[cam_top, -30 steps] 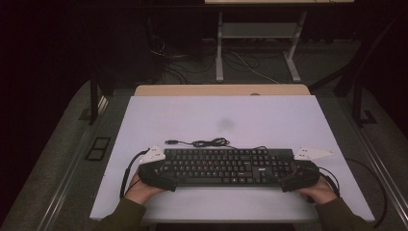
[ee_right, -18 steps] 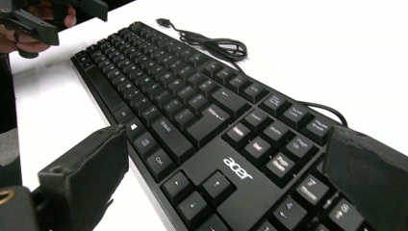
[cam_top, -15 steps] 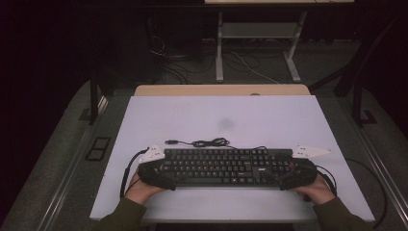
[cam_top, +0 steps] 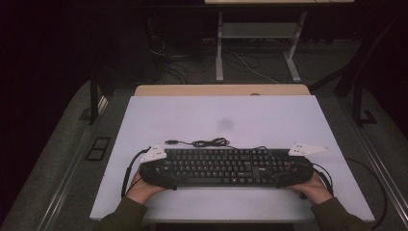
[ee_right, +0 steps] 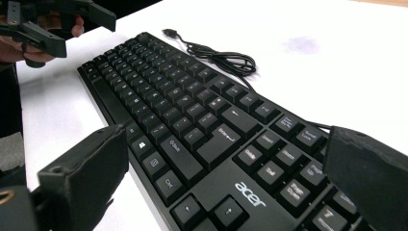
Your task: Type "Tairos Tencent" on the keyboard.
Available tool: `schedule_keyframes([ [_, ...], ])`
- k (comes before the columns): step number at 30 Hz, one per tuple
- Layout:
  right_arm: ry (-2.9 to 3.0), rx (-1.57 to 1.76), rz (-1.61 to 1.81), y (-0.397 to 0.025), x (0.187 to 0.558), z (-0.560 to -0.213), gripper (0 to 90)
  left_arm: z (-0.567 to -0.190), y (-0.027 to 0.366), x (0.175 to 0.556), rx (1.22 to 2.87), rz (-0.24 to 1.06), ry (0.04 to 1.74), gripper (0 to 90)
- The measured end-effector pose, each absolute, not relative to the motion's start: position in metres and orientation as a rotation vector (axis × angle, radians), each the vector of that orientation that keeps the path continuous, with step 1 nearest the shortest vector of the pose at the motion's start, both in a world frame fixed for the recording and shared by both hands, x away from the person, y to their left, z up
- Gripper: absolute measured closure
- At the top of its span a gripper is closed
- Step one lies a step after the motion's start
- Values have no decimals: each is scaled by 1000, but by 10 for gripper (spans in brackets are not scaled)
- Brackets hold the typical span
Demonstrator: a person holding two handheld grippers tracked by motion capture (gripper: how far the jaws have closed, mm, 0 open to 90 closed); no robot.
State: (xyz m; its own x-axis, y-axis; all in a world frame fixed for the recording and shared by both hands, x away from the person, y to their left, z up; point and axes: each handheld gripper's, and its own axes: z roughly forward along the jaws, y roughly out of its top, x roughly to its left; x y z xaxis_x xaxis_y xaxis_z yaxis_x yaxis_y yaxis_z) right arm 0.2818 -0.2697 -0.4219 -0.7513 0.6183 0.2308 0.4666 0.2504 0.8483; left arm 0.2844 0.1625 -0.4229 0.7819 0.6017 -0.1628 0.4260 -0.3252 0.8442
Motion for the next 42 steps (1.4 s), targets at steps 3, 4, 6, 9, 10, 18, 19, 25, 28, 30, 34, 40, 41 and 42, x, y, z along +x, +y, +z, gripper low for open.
schedule_keyframes([
  [3,2366,1031,1523,-267,283,-422,21,-422,162,285,1976,223,763,0],
  [4,2365,1025,1523,-266,284,-422,21,-422,161,285,1973,224,766,0],
  [6,2365,1024,1523,-266,284,-422,21,-422,160,285,1968,223,768,0],
  [9,2370,1024,1524,-264,285,-422,21,-421,159,286,1971,228,762,0],
  [10,2372,1023,1520,-262,286,-421,21,-421,159,286,1973,229,759,0],
  [18,2374,1013,1524,-257,291,-418,21,-420,155,287,1967,216,763,1],
  [19,2371,1017,1529,-256,291,-418,21,-420,154,288,1963,213,766,1],
  [25,2378,1011,1534,-253,292,-417,21,-419,151,290,1958,211,768,1],
  [28,2377,1013,1539,-253,292,-417,21,-419,150,291,1953,207,769,1],
  [30,2376,1004,1543,-250,294,-416,21,-419,149,292,1948,215,773,1],
  [34,2378,999,1551,-247,296,-416,21,-418,147,294,1943,212,775,1],
  [40,2384,996,1552,-241,299,-414,21,-416,144,299,1938,218,775,1],
  [41,2384,996,1552,-241,299,-414,21,-415,143,299,1933,217,777,1],
  [42,2382,997,1555,-239,300,-414,21,-415,143,300,1933,217,775,1],
])
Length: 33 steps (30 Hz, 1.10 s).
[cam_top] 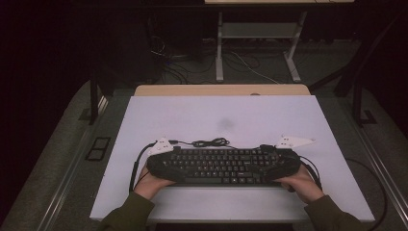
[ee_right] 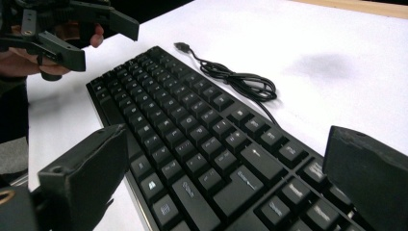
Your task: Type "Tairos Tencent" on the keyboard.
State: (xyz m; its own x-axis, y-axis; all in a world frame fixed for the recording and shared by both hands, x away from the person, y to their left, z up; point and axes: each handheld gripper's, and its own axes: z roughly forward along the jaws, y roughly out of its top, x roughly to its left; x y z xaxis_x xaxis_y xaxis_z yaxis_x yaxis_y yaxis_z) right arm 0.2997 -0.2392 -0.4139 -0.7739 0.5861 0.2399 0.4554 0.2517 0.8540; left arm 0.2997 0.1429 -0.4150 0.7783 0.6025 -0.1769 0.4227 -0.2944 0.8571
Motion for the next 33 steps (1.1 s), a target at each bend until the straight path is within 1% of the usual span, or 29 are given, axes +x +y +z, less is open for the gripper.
schedule_keyframes([
  [5,2400,980,1548,-231,303,-414,21,-414,138,304,1937,209,769,1],
  [17,2414,983,1529,-226,309,-414,22,-410,127,313,1930,194,753,1],
  [18,2418,980,1534,-226,311,-413,59,-410,125,314,1932,195,749,1],
  [26,2463,960,1525,-221,312,-416,75,-411,114,319,1930,173,738,1],
  [27,2470,956,1524,-220,312,-416,122,-411,112,320,1928,170,741,1],
  [28,2479,946,1530,-220,312,-416,151,-412,110,320,1933,168,737,1],
  [30,2488,948,1525,-220,312,-417,164,-413,107,320,1924,166,734,1],
  [33,2496,932,1515,-219,311,-418,223,-414,103,320,1917,168,732,1],
])
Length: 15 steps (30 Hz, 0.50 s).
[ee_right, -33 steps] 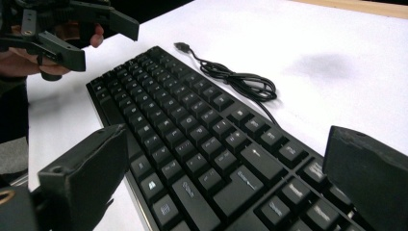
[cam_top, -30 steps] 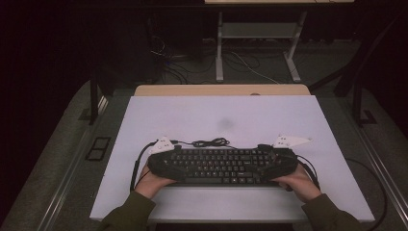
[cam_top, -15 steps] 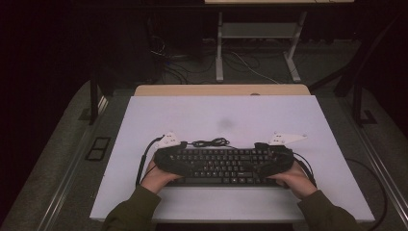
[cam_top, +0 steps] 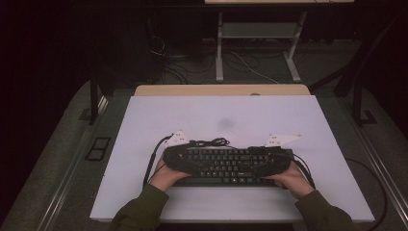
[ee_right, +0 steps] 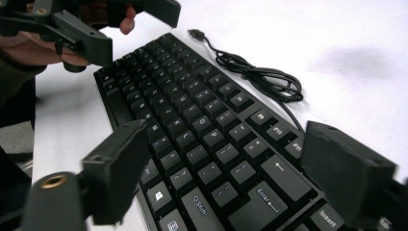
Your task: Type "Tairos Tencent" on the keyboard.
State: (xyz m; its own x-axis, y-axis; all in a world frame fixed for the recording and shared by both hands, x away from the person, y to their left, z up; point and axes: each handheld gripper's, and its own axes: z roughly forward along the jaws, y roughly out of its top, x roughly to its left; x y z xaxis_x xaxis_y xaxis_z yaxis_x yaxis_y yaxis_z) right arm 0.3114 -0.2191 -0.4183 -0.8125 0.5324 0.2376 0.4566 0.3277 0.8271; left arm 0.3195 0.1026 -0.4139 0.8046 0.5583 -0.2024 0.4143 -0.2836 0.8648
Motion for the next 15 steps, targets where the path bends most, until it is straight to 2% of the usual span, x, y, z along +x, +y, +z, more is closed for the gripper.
schedule_keyframes([
  [2,2502,926,1510,-219,311,-419,241,-414,101,319,1929,173,721,1],
  [4,2524,899,1489,-218,310,-420,338,-415,99,319,1932,174,716,1],
  [6,2526,892,1482,-218,309,-420,369,-416,98,319,1940,175,713,1],
  [8,2540,879,1476,-219,309,-421,470,-417,97,319,1938,177,710,1],
  [9,2540,879,1476,-219,309,-421,470,-417,97,319,1942,179,710,1],
  [11,2551,873,1469,-219,309,-422,564,-417,96,319,1946,181,706,1],
  [12,2551,873,1469,-219,309,-422,564,-418,96,320,1944,182,705,1],
  [15,2577,857,1447,-217,308,-424,675,-418,95,319,1948,179,706,1],
])
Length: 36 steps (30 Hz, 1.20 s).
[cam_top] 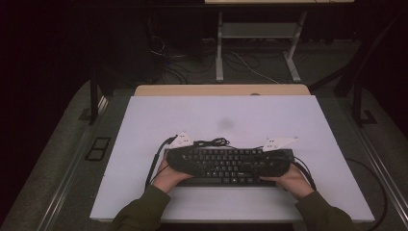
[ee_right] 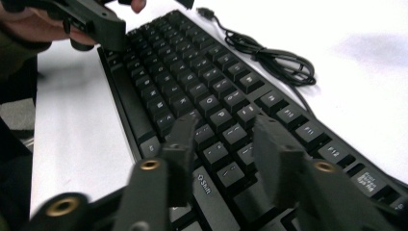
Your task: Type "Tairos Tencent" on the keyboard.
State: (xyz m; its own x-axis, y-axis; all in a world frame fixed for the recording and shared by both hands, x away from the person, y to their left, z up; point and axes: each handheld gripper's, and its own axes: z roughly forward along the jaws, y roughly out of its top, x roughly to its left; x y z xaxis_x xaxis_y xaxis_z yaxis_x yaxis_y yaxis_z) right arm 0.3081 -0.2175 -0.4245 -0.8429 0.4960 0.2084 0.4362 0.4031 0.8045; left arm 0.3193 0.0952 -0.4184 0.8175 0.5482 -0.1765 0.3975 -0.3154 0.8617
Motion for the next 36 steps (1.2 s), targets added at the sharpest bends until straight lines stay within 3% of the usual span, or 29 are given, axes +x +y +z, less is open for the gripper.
schedule_keyframes([
  [10,2658,802,1387,-215,307,-430,889,-421,94,320,1965,181,702,1],
  [36,2737,718,1248,-206,303,-439,897,-425,93,320,1986,183,710,1],
])
